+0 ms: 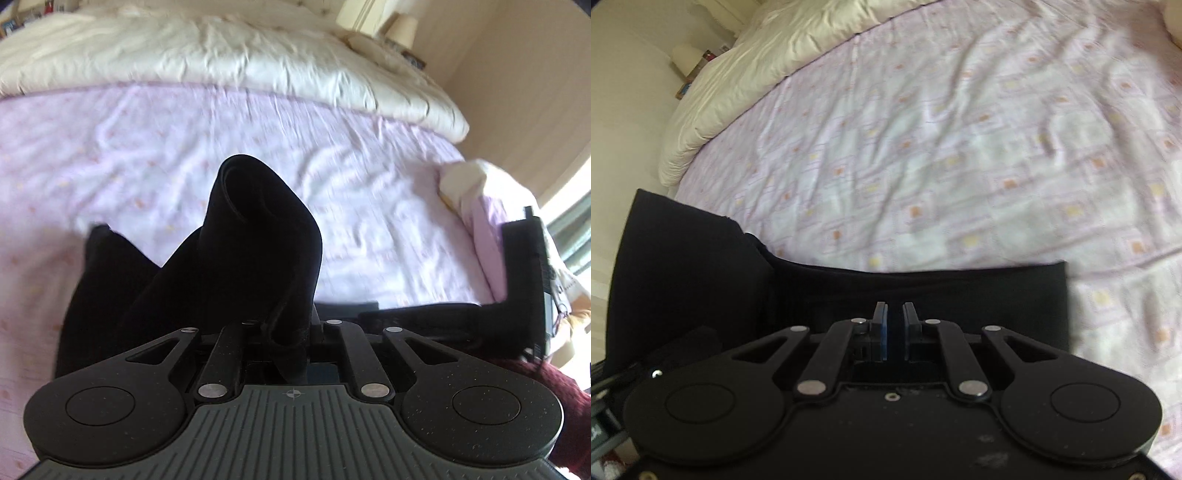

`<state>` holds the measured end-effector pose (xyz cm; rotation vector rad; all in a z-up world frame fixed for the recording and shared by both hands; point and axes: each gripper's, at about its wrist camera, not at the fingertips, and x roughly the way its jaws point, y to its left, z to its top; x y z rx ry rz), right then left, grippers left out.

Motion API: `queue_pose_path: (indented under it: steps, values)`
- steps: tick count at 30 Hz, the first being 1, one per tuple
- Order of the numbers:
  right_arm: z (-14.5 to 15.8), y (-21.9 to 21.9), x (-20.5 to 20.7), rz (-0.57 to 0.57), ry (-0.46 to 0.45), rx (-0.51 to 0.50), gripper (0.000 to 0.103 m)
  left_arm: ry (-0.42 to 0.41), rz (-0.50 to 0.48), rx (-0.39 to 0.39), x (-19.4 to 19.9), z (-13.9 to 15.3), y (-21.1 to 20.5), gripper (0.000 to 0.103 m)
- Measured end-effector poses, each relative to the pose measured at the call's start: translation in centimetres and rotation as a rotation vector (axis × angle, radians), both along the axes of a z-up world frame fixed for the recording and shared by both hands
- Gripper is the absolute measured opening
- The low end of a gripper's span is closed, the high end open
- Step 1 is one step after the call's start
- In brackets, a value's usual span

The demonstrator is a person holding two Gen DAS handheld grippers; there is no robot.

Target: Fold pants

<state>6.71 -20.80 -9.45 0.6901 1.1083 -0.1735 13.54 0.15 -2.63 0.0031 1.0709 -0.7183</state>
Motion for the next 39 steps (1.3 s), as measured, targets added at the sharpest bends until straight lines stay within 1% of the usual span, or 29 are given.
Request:
queue_pose_path:
  steps: [2,4,6,7,9,11,13,15,17,19,23,25,27,30,33,36,38,39]
  values:
    - [-0.5,-1.3,-1.7,-0.006,0.026,-0.012,0.012,0.034,-0.010,0.019,-0.6,-1.5,-1.4,0.013]
    - [-0.7,-2.3,-3.1,-0.005,0.036,-0.028,0.013,0.048,-0.024,0.039,-1.0,-2.2,-2.4,0.016]
    - [-0.5,-3.0,-4.1,-0.007,0.032,-0.036,0.015,0.052,-0.041,0.050,-1.6,-2.2,-3.1,0.022]
    - [-0.4,-3.3,-4.5,-0.008,0.027,-0.042,0.019,0.053,-0.047,0.049,-1.9,-2.1,-3.2,0.024]
    - [-0.1,-3.6,-5.2,-0.012,0.016,-0.057,0.023,0.054,-0.056,0.026,-2.5,-1.6,-3.4,0.024]
    - [0.4,-3.7,-5.4,-0.018,0.004,-0.075,0.024,0.053,-0.080,-0.021,-3.2,-0.6,-3.8,0.024]
    - [0.8,-3.8,-5.5,-0.031,-0.006,-0.098,0.025,0.034,-0.111,-0.049,-3.8,0.3,-4.4,0.026]
    - [1.3,-3.9,-5.7,-0.044,-0.021,-0.119,0.026,0.001,-0.137,-0.052,-4.4,1.2,-4.8,0.026]
    - [1.8,-3.8,-5.5,-0.055,-0.044,-0.121,0.027,-0.029,-0.137,-0.040,-4.7,1.9,-4.5,0.026]
    - [2.1,-3.5,-5.0,-0.057,-0.068,-0.111,0.031,-0.045,-0.105,-0.013,-4.5,2.1,-3.6,0.026]
    - [2.1,-2.3,-4.2,-0.030,-0.096,-0.084,0.036,-0.072,-0.004,0.096,-3.0,1.4,-0.5,0.026]
    - [1.6,-1.6,-3.8,-0.009,-0.088,-0.071,0.037,-0.076,0.048,0.152,-2.3,0.8,1.7,0.026]
    - [0.7,-0.8,-3.4,0.011,-0.057,-0.078,0.039,-0.058,0.109,0.191,-1.6,0.2,4.2,0.026]
    - [-0.6,0.1,-3.2,0.028,-0.018,-0.101,0.040,-0.022,0.204,0.231,-1.1,-0.5,8.0,0.026]
    - [-2.0,0.9,-3.2,0.039,0.012,-0.106,0.041,0.009,0.265,0.260,-1.1,-1.1,11.3,0.026]
    - [-2.8,1.3,-3.4,0.024,0.015,-0.106,0.043,0.036,0.301,0.282,-1.2,-1.6,13.8,0.026]
    - [-3.3,1.3,-3.4,0.003,0.012,-0.089,0.045,0.052,0.315,0.287,-1.2,-1.7,14.9,0.026]
    - [-3.4,1.3,-3.5,-0.012,0.010,-0.072,0.048,0.061,0.321,0.288,-1.1,-1.8,15.3,0.026]
